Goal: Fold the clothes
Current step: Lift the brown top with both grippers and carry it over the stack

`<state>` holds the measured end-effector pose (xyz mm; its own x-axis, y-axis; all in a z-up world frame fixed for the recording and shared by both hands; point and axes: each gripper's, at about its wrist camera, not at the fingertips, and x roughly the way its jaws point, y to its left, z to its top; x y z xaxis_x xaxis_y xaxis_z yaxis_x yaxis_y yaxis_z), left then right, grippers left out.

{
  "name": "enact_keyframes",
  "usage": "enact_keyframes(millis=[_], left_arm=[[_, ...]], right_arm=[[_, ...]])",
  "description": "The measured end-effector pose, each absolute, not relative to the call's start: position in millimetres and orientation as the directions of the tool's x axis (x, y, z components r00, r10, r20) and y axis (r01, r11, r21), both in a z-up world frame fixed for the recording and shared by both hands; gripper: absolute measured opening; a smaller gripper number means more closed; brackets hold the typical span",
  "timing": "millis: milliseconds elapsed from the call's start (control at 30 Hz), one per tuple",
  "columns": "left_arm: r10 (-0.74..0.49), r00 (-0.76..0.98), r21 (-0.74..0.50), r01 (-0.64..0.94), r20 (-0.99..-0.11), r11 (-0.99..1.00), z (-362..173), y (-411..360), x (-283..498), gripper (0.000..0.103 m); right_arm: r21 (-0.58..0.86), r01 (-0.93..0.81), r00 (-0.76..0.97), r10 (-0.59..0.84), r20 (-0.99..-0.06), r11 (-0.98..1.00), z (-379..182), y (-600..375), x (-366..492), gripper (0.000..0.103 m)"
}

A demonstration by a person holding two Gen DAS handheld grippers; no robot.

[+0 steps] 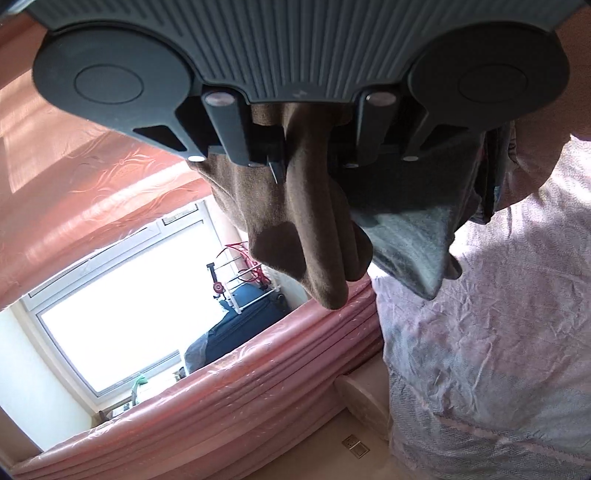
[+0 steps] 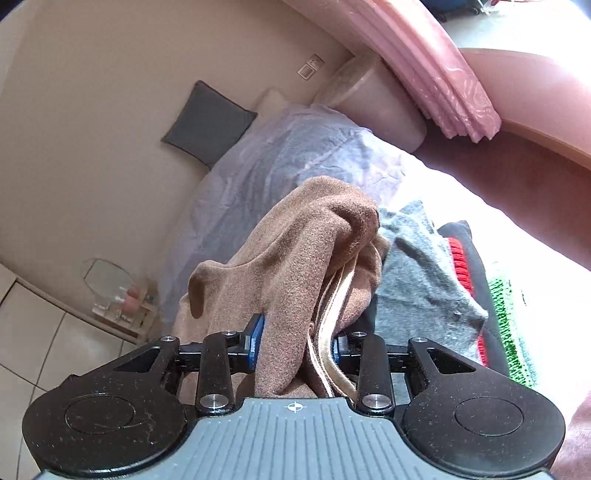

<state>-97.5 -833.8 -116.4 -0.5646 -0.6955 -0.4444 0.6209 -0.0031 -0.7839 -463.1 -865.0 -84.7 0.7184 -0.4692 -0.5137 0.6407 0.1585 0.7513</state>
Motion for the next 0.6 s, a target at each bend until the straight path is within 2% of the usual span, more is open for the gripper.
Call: enact_keyframes(millis=[33,67,100,200,300,367,433,467,567,600], left_arm=[[-0.697,-0.554,-0.777,0.629,-0.455,0.007,-123,-834,-94,0.019],[-0.703,-0.543,-0.770,0.637,-0.461,0.013,-126,-832,-90,0.024],[-0.715,-0.528,-0.764,0.645,-0.459,0.014,-124,-828,-84,0.025],[-0.776,-0.435,-0.715,0.698,-0.457,0.030,-104,-819,-67,0.024],[-0.811,-0.394,-0.650,0.759,-0.433,-0.022,-71,-825,-71,0.024],[-0.804,-0.413,-0.599,0.796,-0.427,-0.090,-52,-838,-93,0.024],[-0.787,-0.441,-0.556,0.817,-0.432,-0.153,-45,-851,-119,0.024],[-0.782,-0.439,-0.531,0.831,-0.442,-0.166,-48,-858,-132,0.024],[-0.773,-0.390,-0.447,0.881,-0.501,-0.155,-70,-880,-162,0.024],[-0.772,-0.356,-0.418,0.899,-0.527,-0.129,-81,-884,-167,0.021]], right_arm=[[0.737,0.660,0.698,-0.483,-0.529,0.146,-91,-867,-464,0.061],[0.719,0.681,0.671,-0.514,-0.535,0.141,-91,-866,-467,0.067],[0.696,0.705,0.640,-0.547,-0.540,0.137,-89,-864,-470,0.073],[0.574,0.806,0.506,-0.673,-0.540,0.146,-66,-854,-473,0.073],[0.383,0.901,0.387,-0.778,-0.496,0.204,-38,-844,-452,0.073],[0.282,0.926,0.365,-0.791,-0.490,0.253,-33,-841,-428,0.068],[0.192,0.934,0.357,-0.787,-0.504,0.301,-35,-840,-403,0.050],[0.169,0.937,0.348,-0.782,-0.517,0.305,-39,-840,-396,0.046],[0.169,0.939,0.343,-0.784,-0.517,0.300,-43,-837,-399,0.043],[0.169,0.939,0.342,-0.785,-0.517,0.298,-45,-836,-400,0.043]])
